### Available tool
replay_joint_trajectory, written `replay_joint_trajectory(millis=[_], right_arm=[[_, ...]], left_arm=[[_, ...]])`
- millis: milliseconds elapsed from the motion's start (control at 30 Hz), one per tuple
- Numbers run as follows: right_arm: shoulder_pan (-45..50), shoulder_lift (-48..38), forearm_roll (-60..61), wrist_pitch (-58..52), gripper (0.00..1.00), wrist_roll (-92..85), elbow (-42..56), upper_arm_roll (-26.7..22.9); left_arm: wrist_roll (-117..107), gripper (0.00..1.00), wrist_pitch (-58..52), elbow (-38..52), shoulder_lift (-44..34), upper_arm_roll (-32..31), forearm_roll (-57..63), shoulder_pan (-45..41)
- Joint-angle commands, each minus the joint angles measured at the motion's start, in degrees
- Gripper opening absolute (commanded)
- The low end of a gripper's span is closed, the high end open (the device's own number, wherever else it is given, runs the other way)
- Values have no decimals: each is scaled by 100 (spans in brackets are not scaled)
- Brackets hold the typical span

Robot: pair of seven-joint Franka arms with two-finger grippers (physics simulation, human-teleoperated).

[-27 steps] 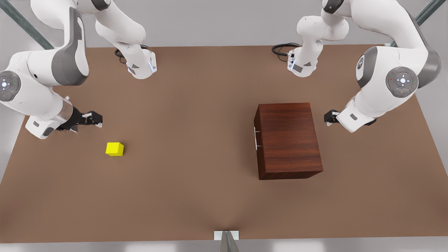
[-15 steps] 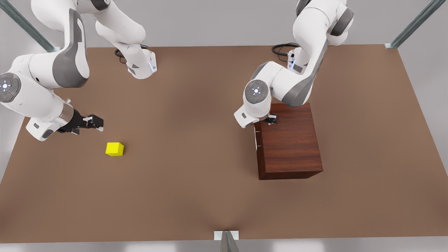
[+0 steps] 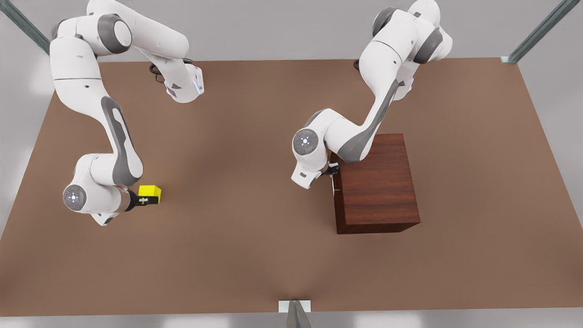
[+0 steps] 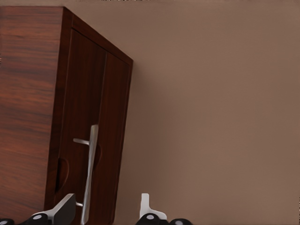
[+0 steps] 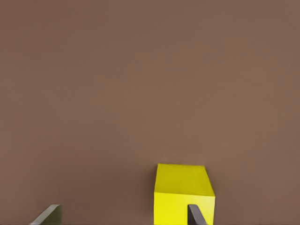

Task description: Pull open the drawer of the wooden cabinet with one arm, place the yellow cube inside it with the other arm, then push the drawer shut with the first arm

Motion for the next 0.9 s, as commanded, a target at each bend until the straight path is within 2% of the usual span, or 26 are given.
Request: replay_joint_trajectory(millis=[0,100,200,533,700,867], right_arm=[[-28,135,-150,415,100,103,8,1],[-125,267,-290,503,100,95,9,1],[-142,161,-1001,328,100,209,9,9],[-134,267,-1037,213,100,341,-27,18],[-309,3,-1046,292,100,350,-598,106],[-257,38,-1037,389,100,429,-721,106]], left_arm=[[-1698,75,241,4,11,33,47,15],[-1443,75,241,4,81,68,38,41],[-908,75,241,-5,90,77,20,59],[138,75,65,-67,178,86,249,50],[253,75,39,-128,248,86,249,50],[253,75,74,-137,380,86,266,41]])
